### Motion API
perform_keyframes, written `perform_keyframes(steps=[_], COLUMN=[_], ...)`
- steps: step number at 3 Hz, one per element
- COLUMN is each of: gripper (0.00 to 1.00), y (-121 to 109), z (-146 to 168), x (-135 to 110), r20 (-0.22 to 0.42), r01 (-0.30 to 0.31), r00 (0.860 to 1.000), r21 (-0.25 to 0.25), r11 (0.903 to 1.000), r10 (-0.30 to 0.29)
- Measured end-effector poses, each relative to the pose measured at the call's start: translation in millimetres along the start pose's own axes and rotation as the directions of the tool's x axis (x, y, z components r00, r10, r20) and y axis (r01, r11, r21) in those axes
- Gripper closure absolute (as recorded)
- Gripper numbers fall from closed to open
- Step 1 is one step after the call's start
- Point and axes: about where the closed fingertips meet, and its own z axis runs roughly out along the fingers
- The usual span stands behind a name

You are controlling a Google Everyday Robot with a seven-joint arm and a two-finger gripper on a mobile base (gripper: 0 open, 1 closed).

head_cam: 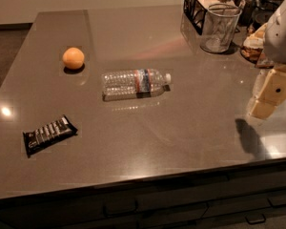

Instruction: Move water bottle near orange

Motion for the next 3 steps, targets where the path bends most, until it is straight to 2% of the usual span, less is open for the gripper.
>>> perform_keyframes(steps=[1,2,3], gripper=[0.0,0.0,0.0], y=[0.0,-20.0,-52.4], z=[0.0,5.9,21.7], x=[0.0,-19.4,-52.1], r20=[0.0,0.039,0.096], r01=[0.0,0.019,0.043], r00=[1.0,0.999,0.995], r21=[0.0,-0.007,-0.028], r11=[1.0,0.9998,0.9987], r10=[0.0,-0.019,-0.04])
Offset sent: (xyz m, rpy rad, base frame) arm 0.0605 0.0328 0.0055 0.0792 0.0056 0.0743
